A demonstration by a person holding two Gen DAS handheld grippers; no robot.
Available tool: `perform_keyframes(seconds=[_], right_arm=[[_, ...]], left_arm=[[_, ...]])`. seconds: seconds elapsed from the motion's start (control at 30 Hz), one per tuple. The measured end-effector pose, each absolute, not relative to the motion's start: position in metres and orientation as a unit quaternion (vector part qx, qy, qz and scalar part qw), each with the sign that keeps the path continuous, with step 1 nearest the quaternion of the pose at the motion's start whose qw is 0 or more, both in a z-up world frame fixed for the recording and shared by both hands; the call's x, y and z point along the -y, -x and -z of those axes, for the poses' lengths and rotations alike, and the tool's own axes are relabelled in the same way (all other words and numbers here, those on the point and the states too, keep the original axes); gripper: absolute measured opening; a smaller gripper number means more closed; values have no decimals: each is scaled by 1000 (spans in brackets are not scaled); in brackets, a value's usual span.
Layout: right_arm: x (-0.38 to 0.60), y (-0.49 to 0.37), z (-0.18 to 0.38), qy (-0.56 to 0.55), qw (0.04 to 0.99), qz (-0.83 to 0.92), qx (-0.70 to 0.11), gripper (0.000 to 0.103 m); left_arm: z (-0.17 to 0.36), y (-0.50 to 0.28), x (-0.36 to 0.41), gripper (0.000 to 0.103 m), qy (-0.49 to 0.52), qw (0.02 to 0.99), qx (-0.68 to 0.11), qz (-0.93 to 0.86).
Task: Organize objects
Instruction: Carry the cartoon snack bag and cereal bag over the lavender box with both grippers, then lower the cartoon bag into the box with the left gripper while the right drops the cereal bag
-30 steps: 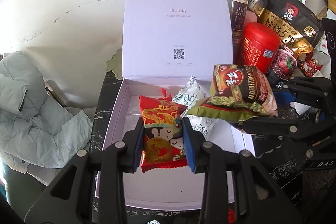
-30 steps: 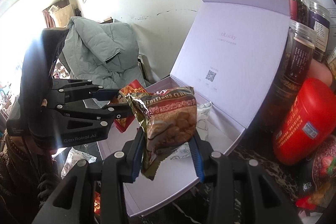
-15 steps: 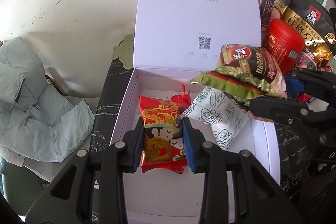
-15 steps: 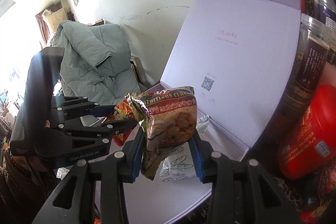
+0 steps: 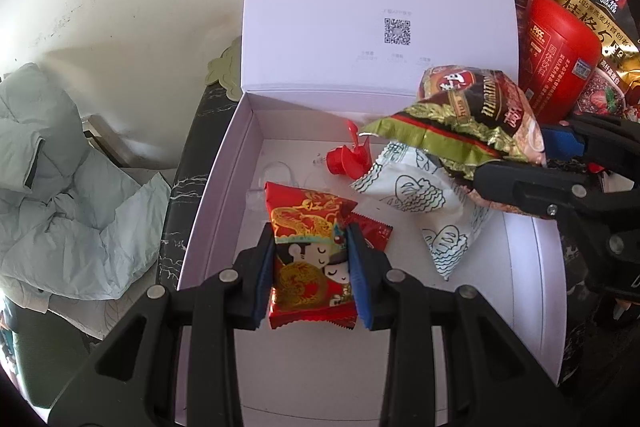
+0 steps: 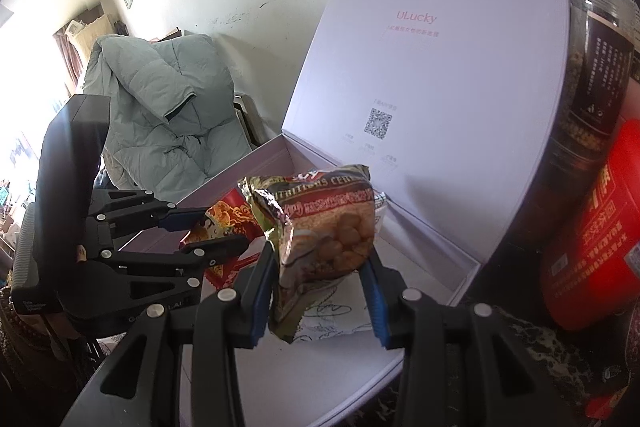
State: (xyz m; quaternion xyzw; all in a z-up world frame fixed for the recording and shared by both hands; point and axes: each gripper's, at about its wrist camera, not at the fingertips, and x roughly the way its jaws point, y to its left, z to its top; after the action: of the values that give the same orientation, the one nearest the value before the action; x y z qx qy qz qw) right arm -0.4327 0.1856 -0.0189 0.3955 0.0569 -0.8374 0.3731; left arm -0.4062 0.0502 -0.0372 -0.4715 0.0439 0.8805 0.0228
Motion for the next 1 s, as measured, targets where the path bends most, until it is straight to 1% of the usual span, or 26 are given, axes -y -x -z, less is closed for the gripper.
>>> perform_keyframes(seconds=[0.3, 0.4, 0.63, 1.0], right_arm=[[-185, 433, 24, -398, 376, 834, -65, 42], [-184, 431, 24, -397, 375, 835, -72, 44], [-185, 430, 24, -396, 372, 836, -74, 44], [-185, 428, 15, -384, 366, 844, -78, 51]], left_arm=[[52, 410, -55, 32, 496, 36, -42, -867], [56, 412, -55, 32, 498, 34, -43, -865], [57, 414, -49, 32, 505, 20, -26, -863], [58, 417, -45, 33, 512, 21, -10, -858]])
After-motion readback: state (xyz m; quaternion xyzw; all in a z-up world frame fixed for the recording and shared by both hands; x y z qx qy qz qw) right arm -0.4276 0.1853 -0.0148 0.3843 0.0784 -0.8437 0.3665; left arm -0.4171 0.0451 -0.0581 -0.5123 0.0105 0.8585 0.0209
